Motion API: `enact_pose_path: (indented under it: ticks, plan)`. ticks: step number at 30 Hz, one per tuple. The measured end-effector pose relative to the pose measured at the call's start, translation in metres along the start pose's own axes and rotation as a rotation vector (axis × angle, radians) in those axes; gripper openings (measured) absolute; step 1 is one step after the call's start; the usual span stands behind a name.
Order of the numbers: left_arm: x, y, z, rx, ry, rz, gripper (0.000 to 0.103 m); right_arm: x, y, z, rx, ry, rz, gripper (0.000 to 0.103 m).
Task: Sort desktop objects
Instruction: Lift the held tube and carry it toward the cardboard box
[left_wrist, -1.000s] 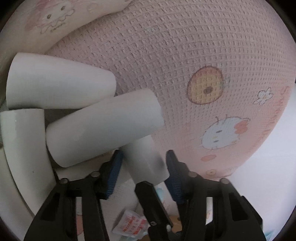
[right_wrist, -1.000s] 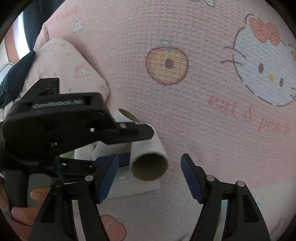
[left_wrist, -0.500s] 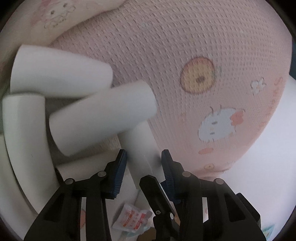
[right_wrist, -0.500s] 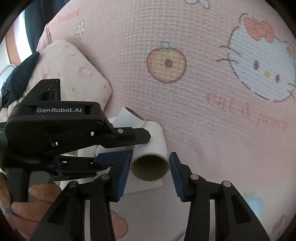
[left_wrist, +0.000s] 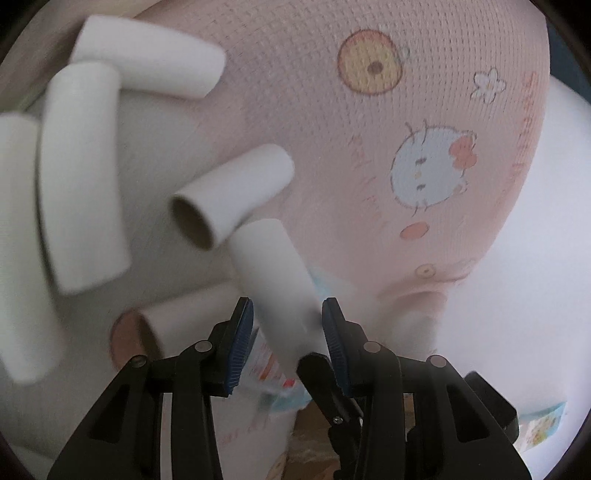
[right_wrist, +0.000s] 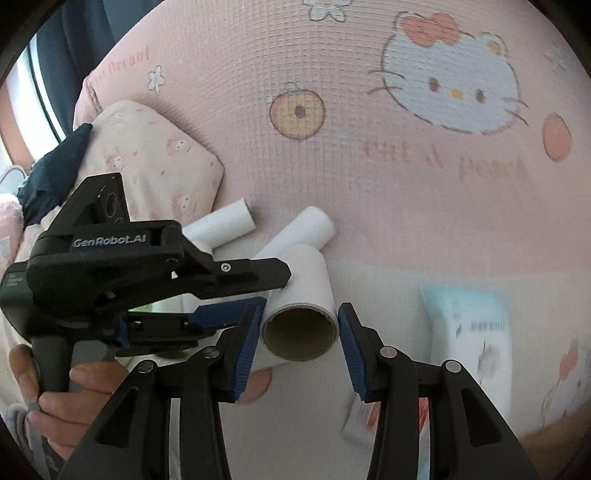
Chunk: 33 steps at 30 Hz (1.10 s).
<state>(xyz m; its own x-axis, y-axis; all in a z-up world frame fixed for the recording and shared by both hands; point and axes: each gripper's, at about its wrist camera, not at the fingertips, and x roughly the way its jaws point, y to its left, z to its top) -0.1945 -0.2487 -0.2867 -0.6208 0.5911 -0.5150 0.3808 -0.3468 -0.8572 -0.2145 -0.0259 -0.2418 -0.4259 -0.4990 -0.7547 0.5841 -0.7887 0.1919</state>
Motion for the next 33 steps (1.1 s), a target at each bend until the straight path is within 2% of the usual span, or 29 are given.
enact_pose_path:
  ticks: [4,7,10,15,17,21,27,29,31,33]
  plan:
    - [-0.003,0.006,-0.015,-0.044,0.022,-0.011,0.042,-0.02,0.0,-0.024,0.02,-0.014,-0.027,0.041]
    - [-0.008,0.01,-0.026,-0.066,0.019,0.01,0.042,-0.028,-0.003,-0.032,0.059,-0.017,-0.015,0.041]
    - [-0.005,0.006,-0.037,-0.059,0.035,-0.004,0.042,-0.04,-0.014,-0.047,0.108,-0.018,-0.012,0.041]
    - [0.001,-0.012,-0.069,0.094,0.062,0.088,0.043,-0.054,-0.03,-0.07,0.185,-0.016,-0.014,0.041]
    - [0.012,-0.021,-0.08,0.153,0.088,0.103,0.043,-0.056,-0.032,-0.076,0.215,-0.008,-0.011,0.041]
    - [0.028,-0.029,-0.095,0.196,0.138,0.091,0.043,-0.06,-0.031,-0.091,0.233,0.011,-0.015,0.041]
    - [0.036,-0.04,-0.117,0.318,0.144,0.197,0.043,-0.067,-0.03,-0.119,0.254,0.055,-0.014,0.041]
    - [0.036,-0.04,-0.121,0.308,0.141,0.19,0.038,-0.068,-0.029,-0.129,0.27,0.062,-0.005,0.041]
    - [0.041,-0.034,-0.128,0.264,0.171,0.198,0.027,-0.067,-0.027,-0.136,0.258,0.086,-0.009,0.041]
    - [0.042,-0.024,-0.134,0.221,0.191,0.218,0.025,-0.066,-0.023,-0.143,0.219,0.105,-0.052,0.041]
